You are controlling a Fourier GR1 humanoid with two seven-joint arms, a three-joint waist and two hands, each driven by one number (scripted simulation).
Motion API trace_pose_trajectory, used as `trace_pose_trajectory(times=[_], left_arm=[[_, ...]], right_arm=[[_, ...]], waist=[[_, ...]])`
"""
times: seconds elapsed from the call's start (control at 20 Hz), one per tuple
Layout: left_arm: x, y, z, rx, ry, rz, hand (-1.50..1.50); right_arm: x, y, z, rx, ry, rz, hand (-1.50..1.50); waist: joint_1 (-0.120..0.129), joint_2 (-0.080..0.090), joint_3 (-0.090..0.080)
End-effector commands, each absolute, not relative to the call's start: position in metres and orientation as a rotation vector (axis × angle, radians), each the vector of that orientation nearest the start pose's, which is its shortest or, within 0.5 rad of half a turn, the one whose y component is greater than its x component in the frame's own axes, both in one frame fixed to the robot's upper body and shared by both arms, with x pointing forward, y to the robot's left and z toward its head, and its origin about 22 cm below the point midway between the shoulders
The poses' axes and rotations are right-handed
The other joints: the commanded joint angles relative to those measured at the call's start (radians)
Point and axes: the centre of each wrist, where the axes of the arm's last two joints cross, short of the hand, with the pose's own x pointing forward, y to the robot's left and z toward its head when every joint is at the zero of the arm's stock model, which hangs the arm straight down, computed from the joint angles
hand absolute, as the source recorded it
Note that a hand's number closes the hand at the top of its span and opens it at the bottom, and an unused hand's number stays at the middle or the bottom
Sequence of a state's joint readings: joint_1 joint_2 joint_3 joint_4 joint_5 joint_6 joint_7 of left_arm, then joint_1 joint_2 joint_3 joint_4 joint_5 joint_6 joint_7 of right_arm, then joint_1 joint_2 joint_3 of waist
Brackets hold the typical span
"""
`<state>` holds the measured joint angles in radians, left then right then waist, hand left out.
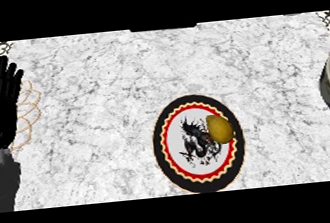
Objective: Pick the squash from the plate and place it in the bowl
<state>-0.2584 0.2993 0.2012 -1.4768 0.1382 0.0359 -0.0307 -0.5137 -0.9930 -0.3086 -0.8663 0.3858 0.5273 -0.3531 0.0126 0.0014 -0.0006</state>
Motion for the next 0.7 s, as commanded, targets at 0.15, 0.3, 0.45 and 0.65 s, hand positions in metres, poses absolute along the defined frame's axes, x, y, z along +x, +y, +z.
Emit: trace_pose_trajectory(times=[0.15,0.3,0.45,0.65], left_arm=[[0.301,0.328,0.082,0.229,-1.796,0.027,0.00],[0.296,0.326,0.088,0.229,-1.793,0.025,0.00],[0.301,0.322,0.074,0.213,-1.798,0.029,0.00],[0.300,0.313,0.091,0.206,-1.770,0.020,0.00]], right_arm=[[0.320,-0.496,0.152,-0.837,-1.245,0.903,1.50],[0.330,-0.487,0.120,-0.816,-1.188,0.734,1.50],[0.325,-0.496,0.103,-0.727,-1.217,0.655,-1.50],[0.340,-0.475,0.078,-0.592,-1.321,0.491,-1.50]], waist=[[0.005,0.004,0.001],[0.008,0.003,0.001],[0.002,0.005,0.002],[0.011,0.004,0.003]])
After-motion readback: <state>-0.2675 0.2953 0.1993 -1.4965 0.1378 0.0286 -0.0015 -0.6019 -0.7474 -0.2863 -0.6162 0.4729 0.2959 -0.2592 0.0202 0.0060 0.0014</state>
